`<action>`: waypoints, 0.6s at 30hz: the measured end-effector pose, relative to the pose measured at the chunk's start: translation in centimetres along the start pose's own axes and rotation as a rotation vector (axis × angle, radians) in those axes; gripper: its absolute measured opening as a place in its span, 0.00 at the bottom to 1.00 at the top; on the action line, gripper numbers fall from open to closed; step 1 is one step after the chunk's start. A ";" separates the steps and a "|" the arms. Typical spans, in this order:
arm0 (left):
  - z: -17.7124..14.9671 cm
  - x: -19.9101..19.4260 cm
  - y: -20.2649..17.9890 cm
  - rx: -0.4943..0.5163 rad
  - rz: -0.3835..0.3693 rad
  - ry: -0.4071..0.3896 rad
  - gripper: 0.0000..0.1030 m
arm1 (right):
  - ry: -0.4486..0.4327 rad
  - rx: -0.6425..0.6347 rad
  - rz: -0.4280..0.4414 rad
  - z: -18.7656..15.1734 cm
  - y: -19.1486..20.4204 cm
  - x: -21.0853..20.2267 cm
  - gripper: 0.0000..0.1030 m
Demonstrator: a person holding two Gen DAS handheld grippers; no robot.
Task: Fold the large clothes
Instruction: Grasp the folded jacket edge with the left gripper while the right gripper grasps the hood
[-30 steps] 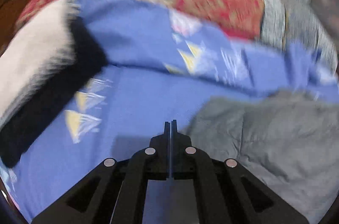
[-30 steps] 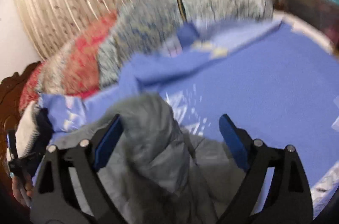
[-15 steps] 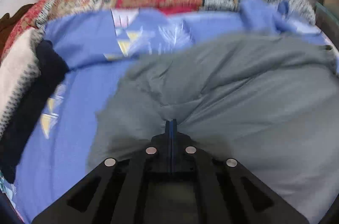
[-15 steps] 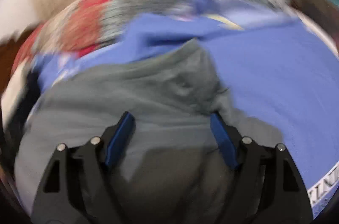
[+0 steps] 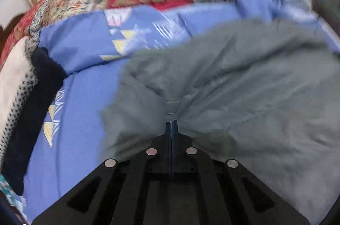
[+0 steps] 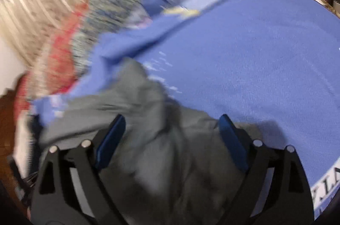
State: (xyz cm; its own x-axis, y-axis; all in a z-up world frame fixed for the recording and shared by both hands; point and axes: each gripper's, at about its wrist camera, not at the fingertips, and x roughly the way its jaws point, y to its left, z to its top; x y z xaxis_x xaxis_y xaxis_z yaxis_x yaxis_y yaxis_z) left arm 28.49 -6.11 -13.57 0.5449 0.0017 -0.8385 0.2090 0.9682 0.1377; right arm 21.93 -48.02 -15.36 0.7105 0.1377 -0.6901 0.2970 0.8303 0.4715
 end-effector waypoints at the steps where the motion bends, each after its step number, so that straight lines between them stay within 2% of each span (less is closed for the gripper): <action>1: -0.1 -0.9 1.4 -0.024 -0.010 -0.015 0.23 | -0.023 0.001 0.042 0.2 -0.1 -1.9 0.88; 3: -0.1 -2.7 5.4 -0.106 -0.060 -0.030 0.28 | -0.061 -0.034 0.088 0.5 -0.4 -5.4 0.93; 5: -0.4 -3.0 9.8 -0.208 -0.116 0.012 0.47 | -0.074 -0.085 0.065 0.1 -1.2 -8.0 0.94; 7: -1.3 -2.2 13.2 -0.315 -0.203 0.073 0.53 | -0.045 -0.088 0.042 -0.6 -2.3 -8.8 0.94; 9: -2.5 -1.1 15.2 -0.404 -0.312 0.118 0.54 | 0.013 -0.039 0.040 -1.7 -4.3 -8.6 0.94; 12: -3.7 0.5 15.0 -0.447 -0.418 0.163 0.60 | 0.071 0.118 0.121 -3.8 -7.4 -7.8 0.94; 15: -4.2 2.2 13.5 -0.459 -0.488 0.207 0.67 | 0.106 0.239 0.209 -5.0 -8.9 -6.5 0.94; 18: -4.5 4.8 12.7 -0.521 -0.564 0.261 0.71 | 0.117 0.307 0.251 -5.4 -9.5 -5.2 0.94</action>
State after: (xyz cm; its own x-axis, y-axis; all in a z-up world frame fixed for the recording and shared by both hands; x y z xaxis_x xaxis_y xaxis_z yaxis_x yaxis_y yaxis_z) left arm 30.11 7.30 -18.19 0.2496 -0.5256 -0.8133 -0.0448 0.8327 -0.5519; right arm 12.01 -53.71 -19.22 0.7131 0.3904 -0.5823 0.3126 0.5664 0.7625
